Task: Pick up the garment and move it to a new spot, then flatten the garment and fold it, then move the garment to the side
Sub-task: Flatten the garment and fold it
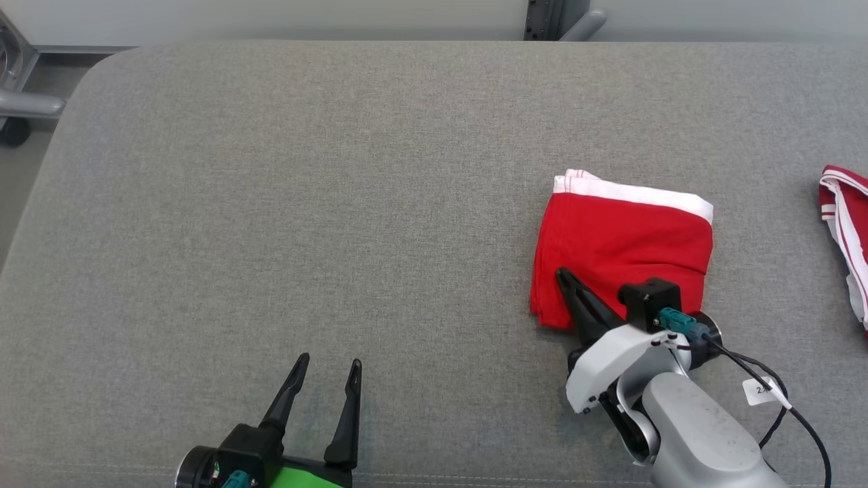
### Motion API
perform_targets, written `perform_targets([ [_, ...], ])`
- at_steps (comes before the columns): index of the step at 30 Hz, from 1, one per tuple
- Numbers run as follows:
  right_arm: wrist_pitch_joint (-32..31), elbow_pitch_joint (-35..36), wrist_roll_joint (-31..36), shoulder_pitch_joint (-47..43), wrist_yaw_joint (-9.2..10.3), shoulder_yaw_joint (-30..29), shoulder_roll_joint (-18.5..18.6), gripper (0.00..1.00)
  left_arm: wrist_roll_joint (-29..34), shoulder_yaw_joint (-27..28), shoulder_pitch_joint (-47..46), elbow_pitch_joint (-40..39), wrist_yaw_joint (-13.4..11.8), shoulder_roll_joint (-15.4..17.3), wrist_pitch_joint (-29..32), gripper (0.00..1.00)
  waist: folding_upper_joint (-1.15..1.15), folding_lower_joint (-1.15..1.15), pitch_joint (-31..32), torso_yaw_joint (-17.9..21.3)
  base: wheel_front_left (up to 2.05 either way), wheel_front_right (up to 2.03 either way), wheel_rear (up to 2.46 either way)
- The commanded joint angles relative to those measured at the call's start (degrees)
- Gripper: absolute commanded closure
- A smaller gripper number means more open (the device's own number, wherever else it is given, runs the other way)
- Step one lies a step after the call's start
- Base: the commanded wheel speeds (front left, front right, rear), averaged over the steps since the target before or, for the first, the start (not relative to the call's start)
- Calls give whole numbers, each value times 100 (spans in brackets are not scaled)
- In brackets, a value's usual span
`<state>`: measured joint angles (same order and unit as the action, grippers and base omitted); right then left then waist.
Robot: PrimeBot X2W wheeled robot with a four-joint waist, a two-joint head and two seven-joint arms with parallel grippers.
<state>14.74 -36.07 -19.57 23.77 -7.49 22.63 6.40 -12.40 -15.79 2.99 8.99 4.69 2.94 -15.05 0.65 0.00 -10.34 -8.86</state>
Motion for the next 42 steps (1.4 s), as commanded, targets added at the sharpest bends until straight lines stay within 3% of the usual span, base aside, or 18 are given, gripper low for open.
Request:
perform_targets([
  [1,43,-13,-33,0,1,25,-21,100,-10,31,70,-1,-15,-1,-13,0,-65,0,23,-5,0,0,0],
  [7,51,-69,10,-94,2,134,-4,100,-53,87,168,-5,-22,-1,-13,0,-65,0,138,47,0,0,0],
  [10,56,299,-14,-239,2,-121,39,100,-60,155,242,-61,-56,-1,-13,0,-65,0,254,94,0,0,0],
  [12,48,750,98,-490,1,-459,69,44,-70,254,285,-123,-81,-1,-13,0,-65,0,334,134,0,0,0],
  [13,47,982,152,-674,1,-637,57,0,-75,311,310,-164,-94,-1,-13,0,-65,0,382,160,0,0,0],
  [17,45,2055,519,-1570,1,-1533,-27,0,-97,650,503,-377,-182,-1,-13,0,-65,0,612,310,0,0,0],
  [23,46,2792,1102,-2440,1,-2359,-133,0,-111,947,774,-607,-297,-1,-12,0,-65,0,894,492,0,0,0],
  [30,46,2883,1289,-2984,1,-2822,-199,0,35,1173,994,-510,-192,0,-13,0,-65,0,1107,583,0,0,0],
  [42,46,2839,1331,-3157,2,-3005,-271,0,51,1345,1046,-468,-98,0,-13,0,-65,0,1203,545,0,0,0],
])
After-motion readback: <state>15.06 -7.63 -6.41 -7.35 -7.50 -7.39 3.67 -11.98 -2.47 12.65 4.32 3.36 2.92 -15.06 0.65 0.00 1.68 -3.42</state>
